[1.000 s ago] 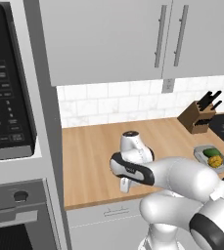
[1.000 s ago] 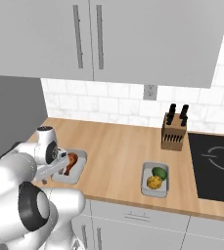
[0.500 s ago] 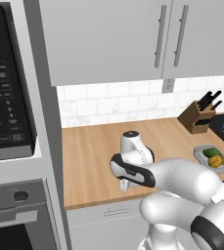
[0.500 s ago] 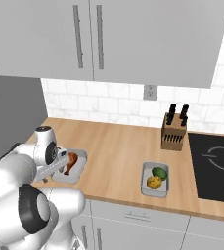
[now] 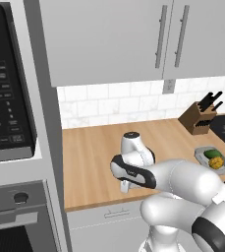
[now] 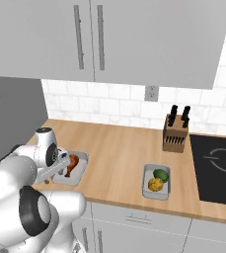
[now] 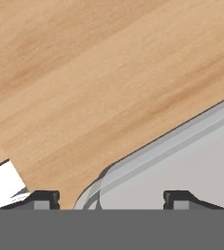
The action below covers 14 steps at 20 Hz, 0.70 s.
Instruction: Take the meat container that has the chicken drumstick and place it on the second highest rack of the freezer. Then take the vegetable container that has the squash and avocado and place it on the highest rack of the freezer.
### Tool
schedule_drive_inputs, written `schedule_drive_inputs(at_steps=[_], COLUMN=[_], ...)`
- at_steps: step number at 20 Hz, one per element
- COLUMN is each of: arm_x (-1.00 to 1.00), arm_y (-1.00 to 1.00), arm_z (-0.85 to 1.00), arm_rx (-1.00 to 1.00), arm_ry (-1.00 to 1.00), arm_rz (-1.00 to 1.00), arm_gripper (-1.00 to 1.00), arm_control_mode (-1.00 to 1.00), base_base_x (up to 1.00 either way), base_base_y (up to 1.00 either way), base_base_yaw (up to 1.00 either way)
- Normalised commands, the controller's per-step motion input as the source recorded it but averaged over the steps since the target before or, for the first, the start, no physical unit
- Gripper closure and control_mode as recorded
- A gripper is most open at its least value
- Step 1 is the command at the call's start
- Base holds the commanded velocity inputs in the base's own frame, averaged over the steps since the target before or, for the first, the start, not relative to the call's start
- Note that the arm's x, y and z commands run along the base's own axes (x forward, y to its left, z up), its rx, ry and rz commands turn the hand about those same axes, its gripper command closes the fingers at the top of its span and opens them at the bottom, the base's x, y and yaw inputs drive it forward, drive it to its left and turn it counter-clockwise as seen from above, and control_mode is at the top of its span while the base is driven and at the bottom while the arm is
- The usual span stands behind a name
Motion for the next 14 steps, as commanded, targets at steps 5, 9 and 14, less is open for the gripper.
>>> schedule_drive_inputs(at_steps=[5, 9, 14], arm_x=[0.0, 0.0, 0.0], arm_y=[0.0, 0.0, 0.0], arm_z=[0.0, 0.0, 0.0], arm_rx=[0.0, 0.0, 0.0], arm_ry=[0.0, 0.0, 0.0], arm_rz=[0.0, 0.0, 0.0], arm_gripper=[1.0, 1.0, 1.0], arm_control_mode=[-1.0, -1.0, -1.0], base_base_x=[0.0, 0.0, 0.0], base_base_y=[0.0, 0.0, 0.0], base_base_yaw=[0.0, 0.0, 0.0])
